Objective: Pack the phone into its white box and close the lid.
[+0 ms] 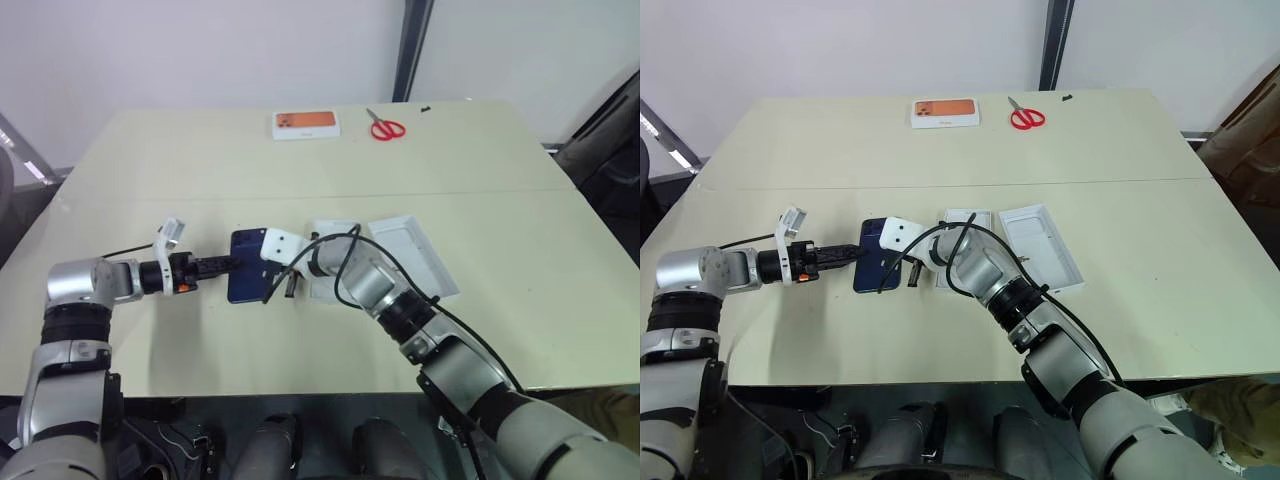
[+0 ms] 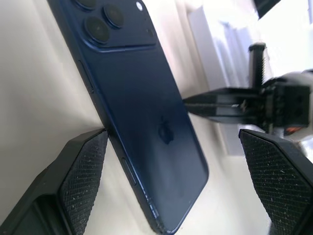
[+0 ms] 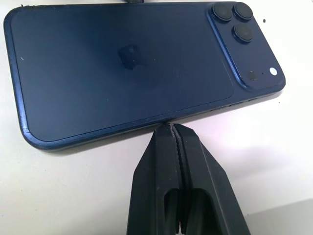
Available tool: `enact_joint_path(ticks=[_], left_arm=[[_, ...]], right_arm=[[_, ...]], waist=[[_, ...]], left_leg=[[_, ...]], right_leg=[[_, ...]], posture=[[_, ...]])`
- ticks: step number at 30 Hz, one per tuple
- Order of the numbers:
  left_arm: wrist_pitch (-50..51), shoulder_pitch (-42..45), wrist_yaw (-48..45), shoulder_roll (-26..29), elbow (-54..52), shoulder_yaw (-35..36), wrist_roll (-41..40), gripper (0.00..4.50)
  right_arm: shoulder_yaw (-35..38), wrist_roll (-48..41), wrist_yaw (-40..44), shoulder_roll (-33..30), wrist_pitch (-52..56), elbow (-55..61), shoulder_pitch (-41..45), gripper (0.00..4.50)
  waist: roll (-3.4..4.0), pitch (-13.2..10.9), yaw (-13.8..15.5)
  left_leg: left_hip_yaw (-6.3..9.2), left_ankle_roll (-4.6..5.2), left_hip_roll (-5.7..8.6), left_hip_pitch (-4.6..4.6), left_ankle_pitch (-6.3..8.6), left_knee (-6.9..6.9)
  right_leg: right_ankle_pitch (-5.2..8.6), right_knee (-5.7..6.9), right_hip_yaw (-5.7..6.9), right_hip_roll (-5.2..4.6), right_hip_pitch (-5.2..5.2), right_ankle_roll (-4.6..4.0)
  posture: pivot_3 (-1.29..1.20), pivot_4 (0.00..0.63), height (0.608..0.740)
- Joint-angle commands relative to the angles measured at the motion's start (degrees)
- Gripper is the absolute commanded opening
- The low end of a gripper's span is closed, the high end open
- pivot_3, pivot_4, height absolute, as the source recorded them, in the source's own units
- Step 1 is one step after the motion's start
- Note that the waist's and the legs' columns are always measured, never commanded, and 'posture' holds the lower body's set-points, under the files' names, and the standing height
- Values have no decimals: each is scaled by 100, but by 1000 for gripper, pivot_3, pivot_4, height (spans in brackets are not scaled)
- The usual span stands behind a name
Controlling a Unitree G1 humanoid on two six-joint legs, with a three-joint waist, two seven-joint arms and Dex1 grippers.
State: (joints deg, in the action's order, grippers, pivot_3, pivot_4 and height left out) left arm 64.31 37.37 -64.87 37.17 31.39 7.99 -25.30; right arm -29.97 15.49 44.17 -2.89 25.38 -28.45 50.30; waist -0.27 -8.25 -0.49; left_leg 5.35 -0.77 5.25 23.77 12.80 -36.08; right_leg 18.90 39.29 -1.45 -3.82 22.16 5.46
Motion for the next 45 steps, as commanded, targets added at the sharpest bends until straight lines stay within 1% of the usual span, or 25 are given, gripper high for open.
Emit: enact_joint_path(ticks=[1,5,12,19,24,28,31,35,44,45], left_arm=[[297,-26,48,-390,12,-417,-96,4500],[384,-78,267,-579,-191,-382,-146,4500],[622,-67,671,-831,-290,26,-319,4500],[566,-151,776,-779,-551,-29,-346,4500],[525,-148,835,-657,-224,257,-438,4500],[471,-139,797,-554,10,356,-520,4500],[494,-135,832,-555,122,376,-590,3730],[482,-202,826,-577,159,352,-646,1824],[520,-231,842,-537,281,432,-741,1824],[508,-240,854,-538,274,422,-739,1291]], right_arm=[[-56,-3,41,75,-88,-35,24,40],[-97,-8,164,27,-115,1,-7,40],[-131,0,250,-2,-117,81,-63,40],[-64,3,152,33,-148,-51,-12,40],[-53,1,171,23,-161,-55,3,40],[-59,12,167,9,-180,-49,-19,40],[-70,22,166,-7,-194,-39,-39,0],[-90,35,176,-19,-201,2,-58,0],[-116,49,183,-28,-216,31,-85,0],[-116,49,181,-24,-220,32,-88,0]], waist=[[0,0,3],[1,1,28],[5,6,107],[4,6,39],[4,6,-25],[3,6,-54],[3,5,-72],[2,5,-74],[2,5,-70],[2,5,-72]], left_leg=[[1,1,0,0,1,0],[2,2,1,0,1,-2],[2,9,1,-5,5,-4],[1,-1,0,-5,0,4],[2,-2,-2,-5,0,10],[1,-2,-5,-5,0,13],[1,-2,-6,-5,0,15],[0,-8,-7,-4,-3,20],[-1,-8,-7,-4,-2,21],[-1,-8,-7,-4,-2,21]], right_leg=[[0,0,0,0,0,0],[0,0,0,0,-3,0],[0,-6,0,-1,-11,0],[0,-9,-1,0,-6,0],[0,-9,0,1,-3,0],[0,-9,0,3,1,0],[0,-9,-1,4,4,0],[0,-10,-1,4,8,0],[0,-12,-2,4,8,0],[0,-13,-2,4,8,0]], posture=[[0,150,734],[0,150,734],[0,150,734],[0,150,734],[0,150,734],[0,150,734],[0,150,734],[0,150,734],[0,150,734],[0,150,734]])
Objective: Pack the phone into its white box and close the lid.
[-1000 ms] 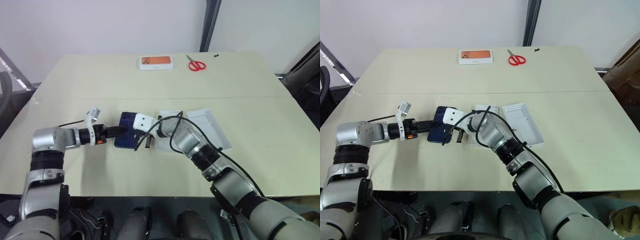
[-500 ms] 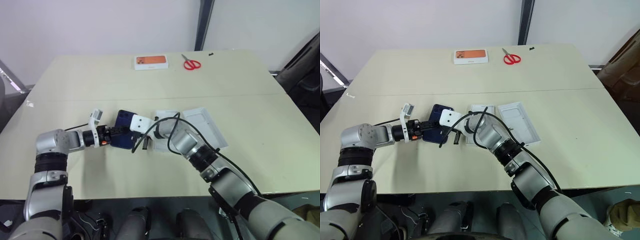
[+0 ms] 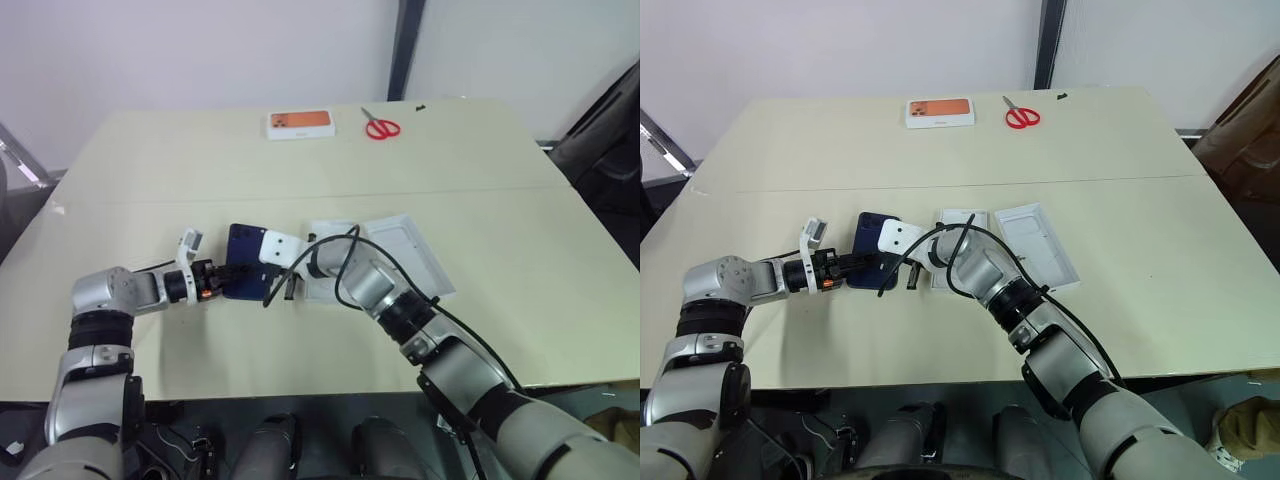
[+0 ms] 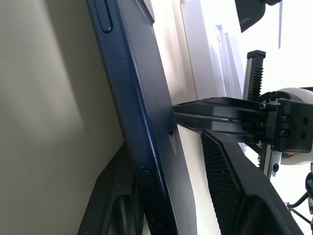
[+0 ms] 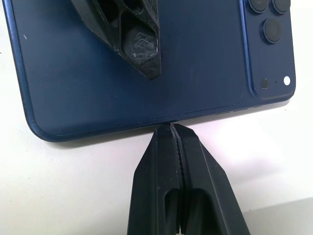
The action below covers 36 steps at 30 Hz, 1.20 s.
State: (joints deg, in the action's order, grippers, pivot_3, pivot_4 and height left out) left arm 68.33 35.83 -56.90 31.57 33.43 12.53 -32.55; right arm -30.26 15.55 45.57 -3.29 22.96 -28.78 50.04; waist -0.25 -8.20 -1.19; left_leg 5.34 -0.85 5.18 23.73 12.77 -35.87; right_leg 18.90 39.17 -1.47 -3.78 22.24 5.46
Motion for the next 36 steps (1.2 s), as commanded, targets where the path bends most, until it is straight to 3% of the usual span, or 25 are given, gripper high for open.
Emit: enact_joint_path(ticks=[1,3,10,18,21,26,31,36], left_arm=[[94,-91,67,25,67,-45,-12,1026],[89,-106,84,5,29,-44,-49,93],[130,-102,91,-48,8,197,-303,37],[772,-42,253,-78,-105,1245,-1090,37],[884,-215,475,-241,-717,1581,-1414,0],[879,-413,1022,-577,-1484,1870,-1722,0],[1041,-386,1375,-810,-1787,1915,-1989,0],[1008,-363,1600,-949,-1904,1850,-2083,0]], right_arm=[[-87,43,37,19,20,63,-61,0],[-88,48,26,15,-7,66,-69,0],[103,-126,2,-58,-426,294,-184,0],[1442,-1690,358,55,-64,1554,-538,0],[1716,-2163,555,-176,519,2091,-726,856],[1321,-2343,1273,-1163,930,3145,-1280,3252],[1153,-2342,1736,-2047,547,3558,-1773,3252],[952,-2154,1897,-2435,-243,3364,-2136,3252]], waist=[[0,0,-2],[-1,1,6],[-1,0,4],[-18,-21,-77],[-20,-22,-102],[-24,-25,-93],[-30,-29,-105],[-32,-30,-119]], left_leg=[[0,0,0,0,0,0],[-1,0,0,0,0,0],[0,1,-1,0,1,1],[0,-19,-9,47,-12,-3],[4,-20,-9,69,-13,-7],[4,-18,-8,69,-12,-13],[2,5,-8,72,2,-11],[2,3,-10,71,1,-10]], right_leg=[[0,0,0,0,0,0],[0,0,0,0,-1,0],[0,-2,0,1,0,0],[0,6,0,6,39,0],[0,6,3,6,47,0],[0,-3,2,3,43,0],[0,-3,1,3,34,0],[0,-3,1,5,34,0]], posture=[[0,150,734],[0,150,734],[0,150,734],[0,150,734],[0,150,734],[0,150,734],[0,150,734],[0,150,734]])
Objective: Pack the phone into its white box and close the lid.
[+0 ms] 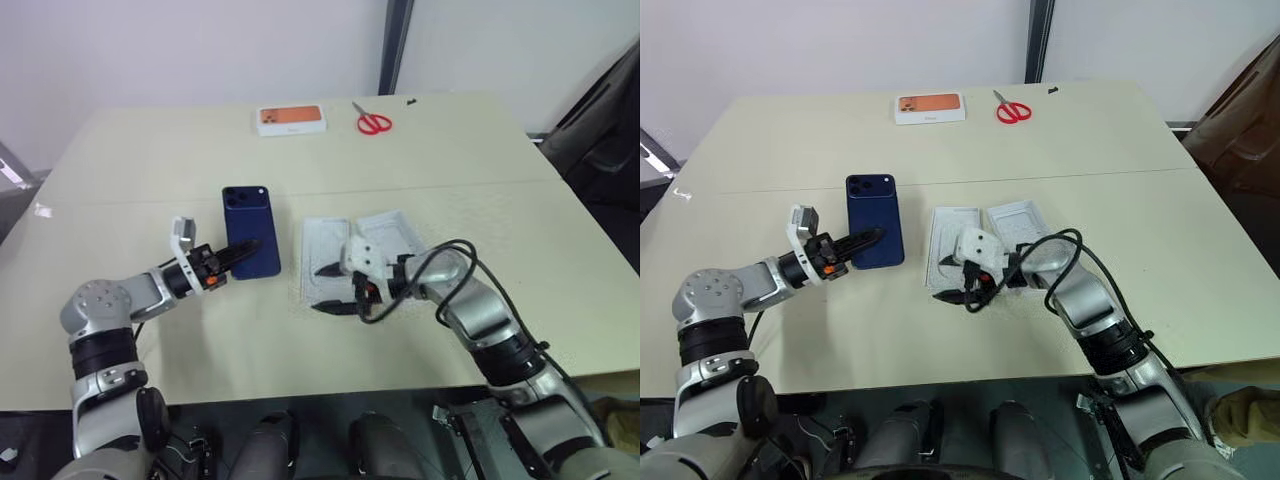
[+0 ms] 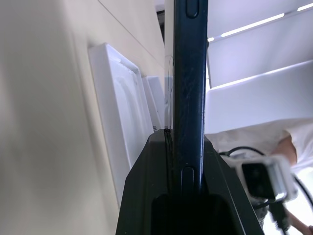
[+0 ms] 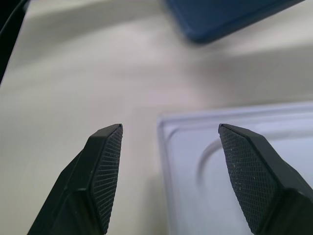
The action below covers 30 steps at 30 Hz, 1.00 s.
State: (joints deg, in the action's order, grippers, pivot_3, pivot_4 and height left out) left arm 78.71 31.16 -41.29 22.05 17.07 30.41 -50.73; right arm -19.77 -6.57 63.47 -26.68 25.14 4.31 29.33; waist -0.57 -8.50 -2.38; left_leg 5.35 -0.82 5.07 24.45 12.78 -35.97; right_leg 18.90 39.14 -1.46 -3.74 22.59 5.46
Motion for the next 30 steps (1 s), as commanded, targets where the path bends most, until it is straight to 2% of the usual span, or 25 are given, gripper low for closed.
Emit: enact_joint_path(ticks=[1,2,5,8,9,14,19,30], left_arm=[[-40,106,63,-9,-265,48,-271,0],[-43,107,73,-19,-265,28,-273,0],[-45,109,136,-47,-268,18,-290,0],[-26,83,192,-53,-323,13,-320,0],[-17,76,219,-47,-334,12,-327,0],[93,73,345,-39,-374,41,-429,0],[104,209,561,-119,-404,164,-584,0],[324,209,1193,-513,-722,196,-1063,0]], right_arm=[[-133,92,120,-134,-579,9,-109,3252],[-153,152,64,-142,-696,-76,-135,3252],[-139,216,-109,-83,-859,-315,-129,1901],[-155,277,-173,-87,-1011,-441,-108,353],[-196,359,-193,-122,-1109,-498,-100,30],[-212,400,-145,-127,-1213,-571,-95,30],[-194,69,13,-18,-880,-28,-117,30],[-715,458,-724,683,-391,157,-144,30]], waist=[[-1,0,3],[-1,0,6],[-2,-1,21],[-3,-1,32],[-3,-2,36],[-3,-1,44],[-5,-2,45],[-7,-3,110]], left_leg=[[-1,-2,0,0,-1,-1],[-1,-2,0,0,-1,-1],[-1,-22,0,0,-13,-3],[-1,-22,0,0,-13,-5],[-1,-22,0,0,-13,-6],[-1,-22,0,-1,-13,-8],[-1,-22,0,-1,-13,-9],[-1,-23,0,-1,-13,-14]], right_leg=[[0,0,0,0,0,0],[0,0,0,0,-1,0],[0,-1,0,0,-3,0],[0,-2,0,0,-4,0],[0,-2,0,0,-5,0],[0,-3,1,0,-9,0],[0,-2,0,0,-8,0],[0,-2,0,0,-8,0]], posture=[[0,150,734],[0,150,734],[0,150,734],[0,150,734],[0,150,734],[0,150,734],[0,150,734],[0,150,734]])
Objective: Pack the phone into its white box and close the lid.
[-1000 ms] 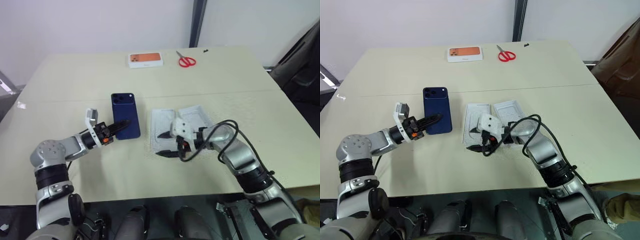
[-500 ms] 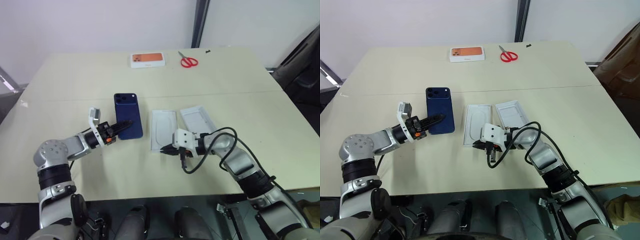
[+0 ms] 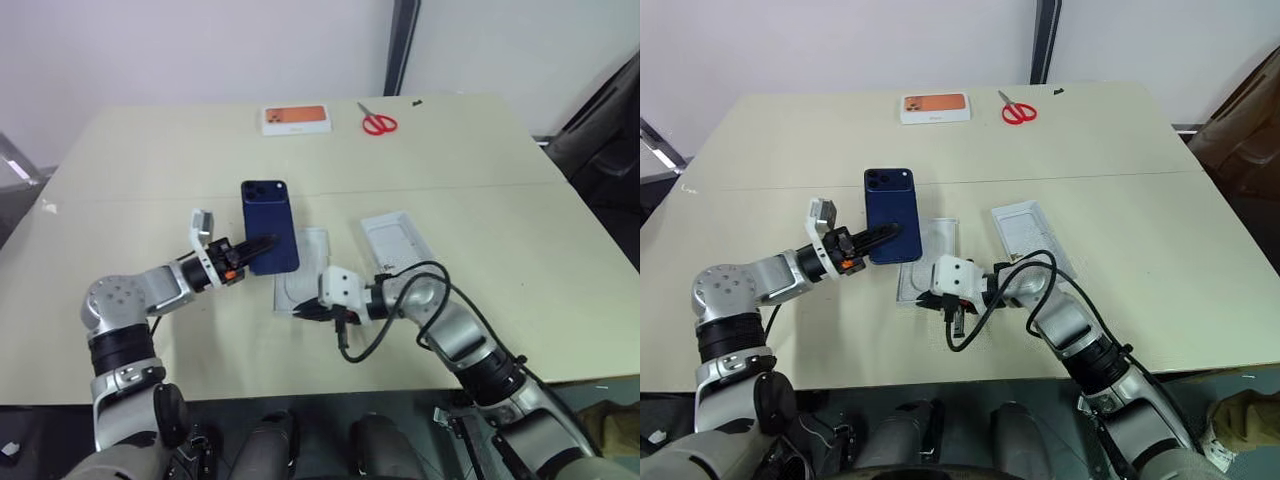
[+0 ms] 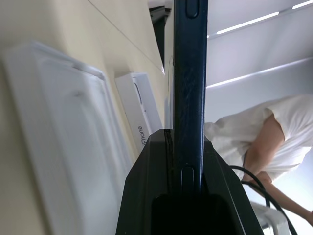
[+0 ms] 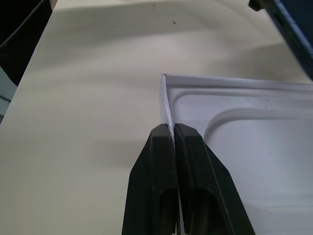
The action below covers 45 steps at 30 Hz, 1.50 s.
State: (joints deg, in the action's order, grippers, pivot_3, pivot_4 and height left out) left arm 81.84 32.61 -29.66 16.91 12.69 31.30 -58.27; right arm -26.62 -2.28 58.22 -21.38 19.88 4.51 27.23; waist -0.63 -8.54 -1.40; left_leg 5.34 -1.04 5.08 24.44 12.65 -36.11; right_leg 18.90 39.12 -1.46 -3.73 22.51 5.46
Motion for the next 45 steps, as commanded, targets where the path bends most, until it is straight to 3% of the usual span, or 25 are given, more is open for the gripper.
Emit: enact_joint_path(ticks=[1,4,9,17,21,30,45], left_arm=[[31,57,60,-1,-295,98,-329,0],[21,24,104,29,-306,73,-377,0],[51,-125,39,172,-338,-50,-342,0],[30,-313,-293,431,-447,-744,-178,0],[-40,-258,-360,537,-336,-998,-65,0],[92,-88,-414,638,-131,-1027,-70,4433],[8,-206,-747,1289,-521,-1163,52,4433]], right_arm=[[-22,35,-243,184,190,103,84,30],[44,-21,-158,110,199,142,103,931],[396,-308,48,-234,272,438,59,3380],[1177,-722,349,-1214,241,696,-220,3380],[1413,-697,185,-1373,117,448,-212,3380],[1320,-527,-14,-1230,-163,134,-100,3470],[1223,-448,-121,-1057,-253,-110,53,3470]], waist=[[0,0,22],[0,0,46],[-1,-1,61],[-8,-6,75],[-10,-7,56],[-12,-8,76],[-13,-9,61]], left_leg=[[0,0,0,0,0,0],[-1,0,1,0,0,-2],[-1,0,2,0,0,-3],[-1,1,2,-1,1,-2],[-2,2,1,-1,1,1],[-3,1,0,0,0,-2],[-3,1,-1,-1,0,-1]], right_leg=[[0,0,0,0,0,0],[0,0,0,0,-1,0],[0,-1,0,0,-5,0],[0,-3,0,-2,-8,0],[0,-3,-2,-1,-4,0],[0,-3,-1,-1,-6,0],[0,-2,-1,-1,-4,0]], posture=[[0,150,734],[0,150,734],[0,150,734],[0,150,734],[0,150,734],[0,150,734],[0,150,734]])
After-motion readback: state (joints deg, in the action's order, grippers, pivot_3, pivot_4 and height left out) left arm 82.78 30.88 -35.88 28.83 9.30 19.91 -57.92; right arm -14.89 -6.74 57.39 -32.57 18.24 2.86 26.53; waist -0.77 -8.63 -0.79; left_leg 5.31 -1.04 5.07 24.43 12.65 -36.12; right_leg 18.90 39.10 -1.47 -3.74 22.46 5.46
